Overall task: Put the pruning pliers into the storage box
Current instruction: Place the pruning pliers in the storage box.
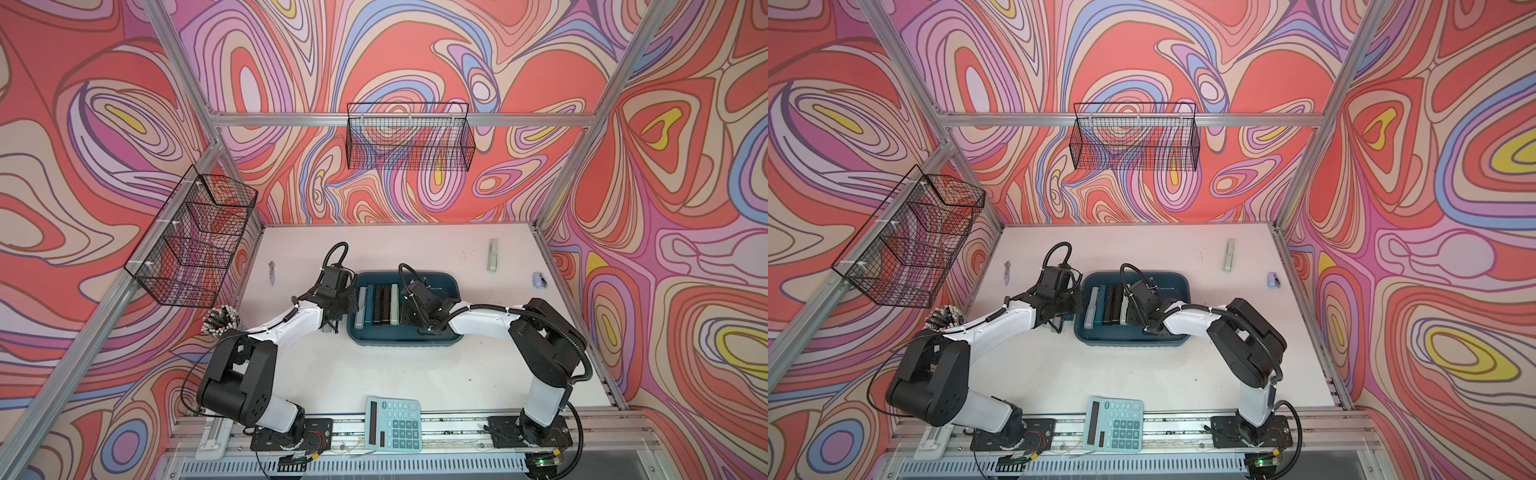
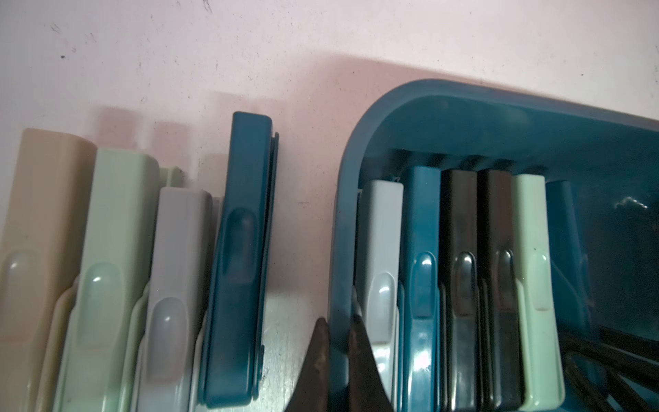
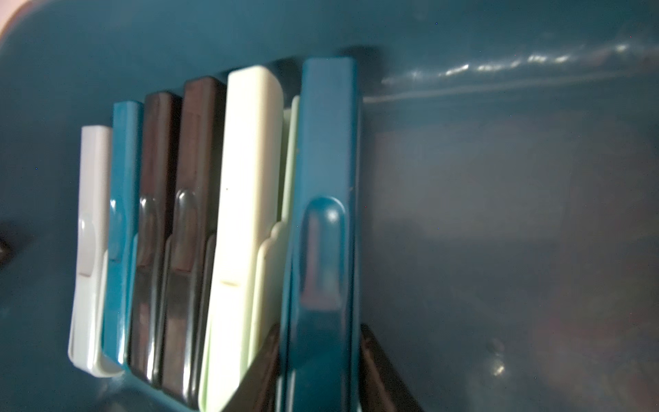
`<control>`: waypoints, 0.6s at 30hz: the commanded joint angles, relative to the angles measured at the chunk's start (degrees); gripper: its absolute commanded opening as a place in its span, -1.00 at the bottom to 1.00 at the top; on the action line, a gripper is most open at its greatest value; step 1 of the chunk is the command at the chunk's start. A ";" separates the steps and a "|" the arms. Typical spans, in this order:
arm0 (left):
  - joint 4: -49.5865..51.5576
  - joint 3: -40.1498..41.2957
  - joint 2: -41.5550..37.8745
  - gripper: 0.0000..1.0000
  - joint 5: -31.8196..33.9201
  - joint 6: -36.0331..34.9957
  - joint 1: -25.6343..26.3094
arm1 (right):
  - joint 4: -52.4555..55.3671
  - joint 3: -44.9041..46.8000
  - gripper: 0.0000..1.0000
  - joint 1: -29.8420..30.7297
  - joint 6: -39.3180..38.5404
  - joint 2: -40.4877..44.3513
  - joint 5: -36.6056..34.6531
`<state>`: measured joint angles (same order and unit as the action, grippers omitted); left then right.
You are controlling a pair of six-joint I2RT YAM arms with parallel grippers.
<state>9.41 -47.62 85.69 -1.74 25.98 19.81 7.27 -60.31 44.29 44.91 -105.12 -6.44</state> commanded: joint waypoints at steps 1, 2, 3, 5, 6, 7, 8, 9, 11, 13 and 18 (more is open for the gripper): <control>-0.09 1.61 0.39 -0.88 -0.91 1.02 0.13 | -0.49 -1.50 -0.24 -0.50 -0.26 -0.12 -1.01; -0.01 1.71 0.51 -0.89 -0.91 1.09 0.09 | -0.65 -1.33 -0.23 -0.75 -0.41 0.12 -0.95; 0.08 1.64 0.57 -0.88 -0.90 1.08 0.05 | -0.92 -1.18 -0.22 -0.83 -0.46 0.31 -0.70; 0.17 1.68 0.61 -0.89 -0.89 1.13 0.06 | -1.20 -1.12 -0.23 -1.09 -0.72 0.51 -0.31; 0.17 1.65 0.62 -0.88 -0.89 1.13 0.09 | -1.36 -1.13 -0.23 -1.05 -0.76 0.53 -0.15; 0.17 1.57 0.57 -0.89 -0.90 1.16 0.05 | -1.67 -1.12 -0.24 -1.14 -0.75 0.49 0.25; 0.17 1.50 0.60 -0.88 -0.85 1.11 0.08 | -1.89 -1.17 -0.24 -1.14 -0.74 0.45 0.50; 0.25 1.37 0.61 -0.88 -0.89 1.14 0.07 | -1.99 -1.27 -0.24 -1.14 -0.77 0.39 0.72; 0.52 1.00 0.70 -0.88 -0.90 1.14 0.10 | -2.04 -1.40 -0.25 -1.14 -0.77 0.27 1.12; 0.76 0.79 0.79 -0.88 -0.89 0.99 0.06 | -2.15 -1.39 -0.24 -1.20 -0.64 0.26 1.46; 1.27 0.08 0.94 -0.89 -0.64 0.67 0.10 | -2.87 -1.03 -0.22 -1.82 0.04 1.21 2.74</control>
<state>9.21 -47.48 85.62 -1.74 26.17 19.81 6.15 -60.51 42.92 44.23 -105.12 -4.86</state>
